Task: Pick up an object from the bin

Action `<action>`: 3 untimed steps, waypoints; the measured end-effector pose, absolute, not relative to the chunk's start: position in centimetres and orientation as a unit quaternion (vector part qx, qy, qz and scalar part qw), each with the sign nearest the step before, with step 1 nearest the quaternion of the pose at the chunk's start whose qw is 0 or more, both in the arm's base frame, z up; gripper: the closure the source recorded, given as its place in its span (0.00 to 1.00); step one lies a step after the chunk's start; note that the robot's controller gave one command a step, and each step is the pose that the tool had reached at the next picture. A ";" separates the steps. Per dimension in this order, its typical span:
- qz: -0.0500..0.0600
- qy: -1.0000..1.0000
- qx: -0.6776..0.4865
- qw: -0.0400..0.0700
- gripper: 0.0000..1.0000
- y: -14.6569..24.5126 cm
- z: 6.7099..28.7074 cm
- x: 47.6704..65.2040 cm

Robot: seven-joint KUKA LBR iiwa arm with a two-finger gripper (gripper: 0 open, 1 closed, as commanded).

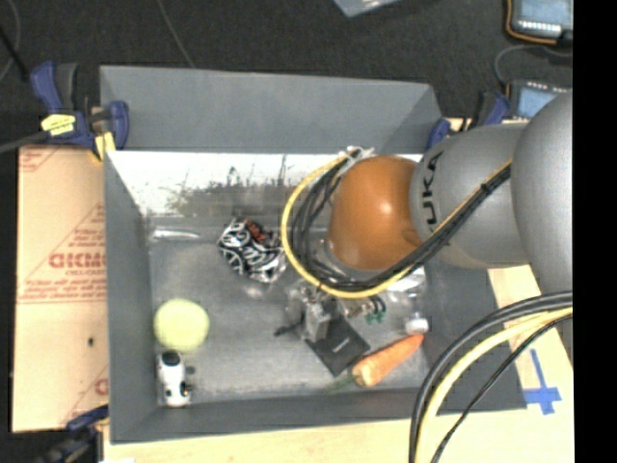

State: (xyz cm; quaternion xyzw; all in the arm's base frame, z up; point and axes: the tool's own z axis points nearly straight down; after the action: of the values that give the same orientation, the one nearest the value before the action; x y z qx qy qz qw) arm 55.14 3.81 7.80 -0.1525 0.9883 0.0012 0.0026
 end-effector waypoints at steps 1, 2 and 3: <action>0.001 0.988 -0.152 0.003 1.00 3.8 7.8 55.1; 0.001 0.988 -0.152 -0.002 1.00 3.7 11.0 54.8; 0.001 0.989 -0.147 0.004 1.00 3.1 15.4 55.6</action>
Offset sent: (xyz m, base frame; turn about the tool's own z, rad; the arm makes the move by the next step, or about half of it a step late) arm -0.0037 -0.0026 0.1424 -0.0037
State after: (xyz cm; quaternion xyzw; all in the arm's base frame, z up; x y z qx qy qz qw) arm 55.63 3.06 15.35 -0.1467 0.9892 0.0008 0.0040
